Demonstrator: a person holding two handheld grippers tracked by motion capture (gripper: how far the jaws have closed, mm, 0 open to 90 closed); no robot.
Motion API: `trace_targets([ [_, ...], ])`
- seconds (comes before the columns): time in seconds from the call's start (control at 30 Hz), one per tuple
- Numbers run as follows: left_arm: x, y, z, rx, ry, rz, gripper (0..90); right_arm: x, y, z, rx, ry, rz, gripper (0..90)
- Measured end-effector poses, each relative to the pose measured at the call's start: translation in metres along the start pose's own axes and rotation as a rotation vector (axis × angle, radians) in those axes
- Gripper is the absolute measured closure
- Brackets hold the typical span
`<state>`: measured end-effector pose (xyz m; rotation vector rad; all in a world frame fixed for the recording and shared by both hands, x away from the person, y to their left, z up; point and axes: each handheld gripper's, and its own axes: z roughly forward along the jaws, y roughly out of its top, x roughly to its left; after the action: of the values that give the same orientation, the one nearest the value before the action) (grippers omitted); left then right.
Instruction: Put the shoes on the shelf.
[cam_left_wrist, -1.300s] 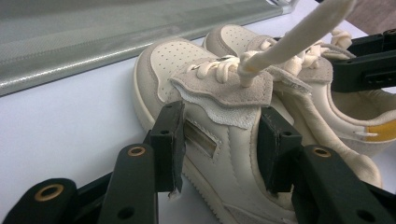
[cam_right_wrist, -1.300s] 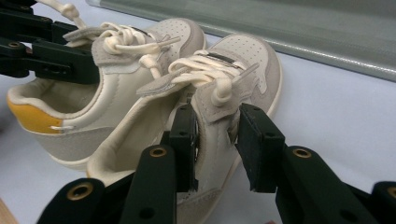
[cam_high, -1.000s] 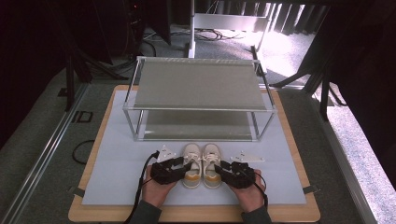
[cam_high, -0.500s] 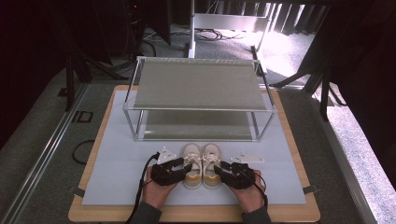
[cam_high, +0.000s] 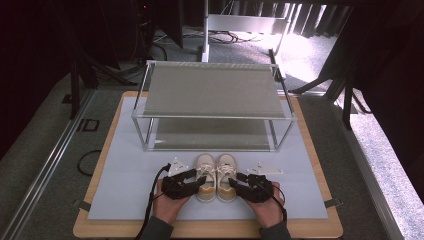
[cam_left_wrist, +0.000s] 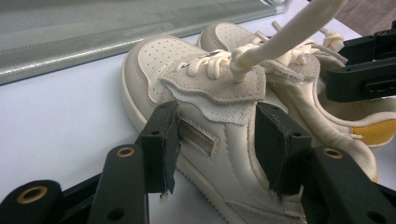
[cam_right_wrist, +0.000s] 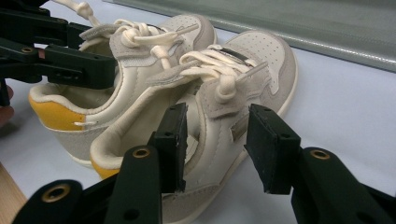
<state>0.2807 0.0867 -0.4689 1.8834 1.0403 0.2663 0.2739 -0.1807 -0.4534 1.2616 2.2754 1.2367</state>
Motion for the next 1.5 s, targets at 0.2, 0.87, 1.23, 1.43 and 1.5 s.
trace_targets([
  [0.2, 0.0016, -0.0009, 0.0000, -0.001, -0.011, -0.014, 49.8, -0.0024, 0.0006, 0.0004, 0.009, 0.011, 0.005, 55.7],
  [0.87, -0.0005, -0.0007, 0.0036, 0.010, 0.011, -0.037, 47.3, -0.0047, 0.0049, 0.0082, 0.069, 0.006, 0.079, 52.5],
  [1.23, -0.0019, -0.0022, 0.0040, -0.001, 0.038, -0.075, 55.6, -0.0038, 0.0012, 0.0068, 0.031, 0.010, 0.132, 63.1],
  [1.43, -0.0043, -0.0033, 0.0042, -0.011, 0.043, -0.091, 57.5, -0.0054, -0.0012, 0.0061, 0.010, 0.026, 0.150, 65.4],
  [1.5, -0.0049, -0.0036, 0.0038, -0.015, 0.042, -0.100, 57.8, -0.0061, -0.0021, 0.0059, 0.001, 0.033, 0.149, 66.0],
])
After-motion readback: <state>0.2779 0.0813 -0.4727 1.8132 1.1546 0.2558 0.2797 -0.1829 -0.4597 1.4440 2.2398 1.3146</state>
